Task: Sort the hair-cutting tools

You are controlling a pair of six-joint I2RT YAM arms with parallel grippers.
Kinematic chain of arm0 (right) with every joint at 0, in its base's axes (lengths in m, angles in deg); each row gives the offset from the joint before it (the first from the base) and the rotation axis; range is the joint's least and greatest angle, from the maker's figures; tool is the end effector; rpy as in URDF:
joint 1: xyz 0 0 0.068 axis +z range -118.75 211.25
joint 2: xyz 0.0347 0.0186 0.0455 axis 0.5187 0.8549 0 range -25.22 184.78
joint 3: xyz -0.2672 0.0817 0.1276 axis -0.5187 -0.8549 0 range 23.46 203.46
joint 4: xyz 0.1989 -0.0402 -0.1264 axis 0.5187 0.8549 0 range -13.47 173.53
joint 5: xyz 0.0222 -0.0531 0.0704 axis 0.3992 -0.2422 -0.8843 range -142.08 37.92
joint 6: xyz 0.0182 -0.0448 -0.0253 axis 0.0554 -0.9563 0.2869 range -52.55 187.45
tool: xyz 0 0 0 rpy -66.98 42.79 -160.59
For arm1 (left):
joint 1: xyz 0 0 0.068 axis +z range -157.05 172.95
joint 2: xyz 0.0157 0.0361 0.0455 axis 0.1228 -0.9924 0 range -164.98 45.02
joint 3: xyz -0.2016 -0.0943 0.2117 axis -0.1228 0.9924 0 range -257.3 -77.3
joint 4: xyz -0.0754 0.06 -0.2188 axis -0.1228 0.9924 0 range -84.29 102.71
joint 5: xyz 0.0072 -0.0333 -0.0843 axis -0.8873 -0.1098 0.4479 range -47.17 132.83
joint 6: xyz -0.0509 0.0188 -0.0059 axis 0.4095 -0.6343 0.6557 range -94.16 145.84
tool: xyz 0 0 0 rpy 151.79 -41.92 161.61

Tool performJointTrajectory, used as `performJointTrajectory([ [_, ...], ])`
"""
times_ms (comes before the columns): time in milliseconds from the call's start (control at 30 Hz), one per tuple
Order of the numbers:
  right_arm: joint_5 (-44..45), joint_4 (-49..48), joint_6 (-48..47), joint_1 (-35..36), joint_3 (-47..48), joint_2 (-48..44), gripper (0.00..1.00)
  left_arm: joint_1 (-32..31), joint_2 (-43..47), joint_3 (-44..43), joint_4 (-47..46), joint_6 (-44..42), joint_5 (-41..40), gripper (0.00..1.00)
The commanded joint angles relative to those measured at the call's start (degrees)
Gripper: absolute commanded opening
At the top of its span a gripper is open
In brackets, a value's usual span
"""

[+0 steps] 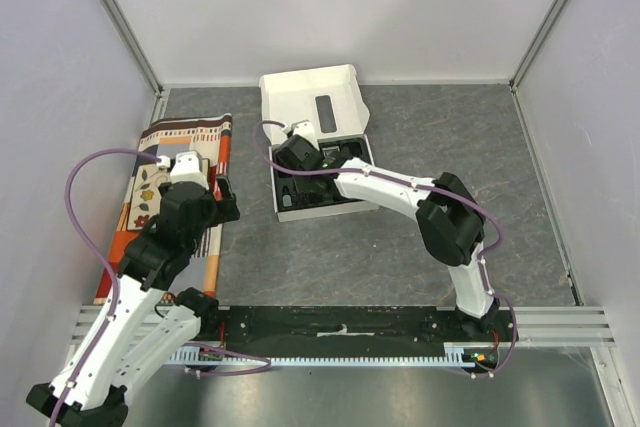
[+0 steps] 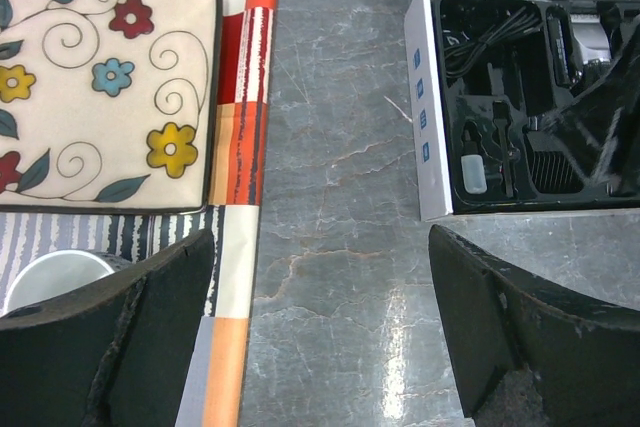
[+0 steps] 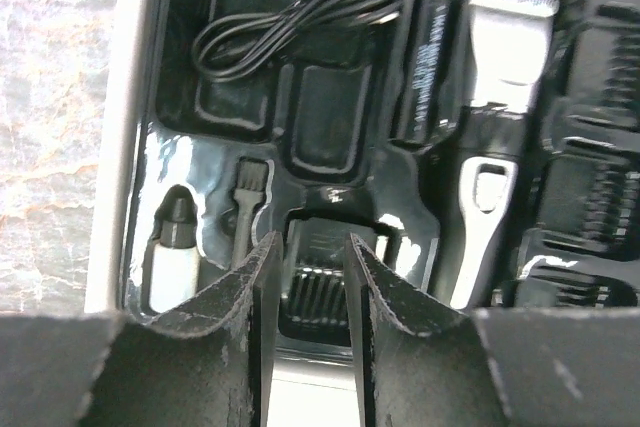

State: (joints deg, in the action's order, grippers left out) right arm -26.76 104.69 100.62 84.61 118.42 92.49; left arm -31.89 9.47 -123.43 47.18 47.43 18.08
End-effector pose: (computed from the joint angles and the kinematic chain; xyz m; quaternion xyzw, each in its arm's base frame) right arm 0.2833 0.3548 0.2652 -0.0890 0.9181 0.0732 0.3792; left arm 0.0742 -0.0175 0.3320 -0.0816 0.8523 -0.0186 0.5163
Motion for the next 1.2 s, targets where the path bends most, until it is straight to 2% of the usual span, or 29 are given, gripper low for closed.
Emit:
performJointTrajectory([
  [0, 2.8, 0.8, -2.0, -4.0, 0.8, -8.0, 0.39, 0.0, -4.3, -3.4, -2.2, 1.3, 3.7, 0.94],
  [267, 0.1, 0.1, -2.7, -15.8, -3.5, -15.7, 0.44, 0.6, -17.5, -13.5, -3.7, 4.2, 4.7, 0.93],
  [367, -1.7, 0.2, -2.8, -20.8, -4.0, -16.3, 0.44, 3.0, -24.2, -17.8, -4.6, 5.6, 7.1, 0.82],
  [400, -2.0, 0.2, -2.8, -22.0, -4.1, -16.4, 0.44, 4.0, -26.0, -18.7, -5.1, 5.8, 8.2, 0.7],
  [467, -4.0, 0.4, -2.8, -26.2, -4.8, -16.7, 0.42, 7.3, -30.9, -21.6, -6.1, 6.8, 11.5, 0.57],
  [500, -4.7, 0.3, -2.8, -27.5, -5.2, -16.9, 0.41, 8.7, -32.5, -22.6, -6.3, 7.1, 12.5, 0.43],
  [567, -5.5, 0.1, -2.8, -31.3, -5.8, -16.7, 0.34, 11.9, -37.6, -25.8, -7.0, 7.8, 14.5, 0.28],
  [600, -6.1, 0.1, -2.9, -32.4, -5.9, -16.6, 0.29, 13.0, -39.1, -26.9, -7.2, 7.9, 15.2, 0.14],
  [633, -6.6, 0.0, -2.9, -34.8, -5.8, -16.3, 0.16, 13.8, -42.9, -29.4, -7.5, 7.9, 15.8, 0.07],
  [667, -8.0, -0.5, -2.8, -35.9, -5.8, -15.5, 0.09, 15.3, -44.8, -30.8, -7.8, 8.3, 17.1, 0.02],
  [700, -8.6, -0.9, -2.7, -36.8, -5.7, -14.9, 0.02, 16.0, -47.1, -32.1, -7.9, 8.5, 17.9, 0.02],
  [733, -9.5, -2.0, -2.6, -38.5, -5.7, -14.4, 0.0, 16.9, -51.0, -34.5, -8.2, 8.5, 18.7, 0.02],
  [900, -16.2, -7.8, -3.4, -42.2, -5.7, -9.1, 0.0, 18.9, -62.9, -40.2, -11.3, 9.4, 24.5, 0.02],
  [1167, -28.7, -18.9, -7.2, -44.7, -2.8, 2.5, 0.0, 23.5, -79.6, -47.0, -18.4, 15.4, 42.0, 0.02],
])
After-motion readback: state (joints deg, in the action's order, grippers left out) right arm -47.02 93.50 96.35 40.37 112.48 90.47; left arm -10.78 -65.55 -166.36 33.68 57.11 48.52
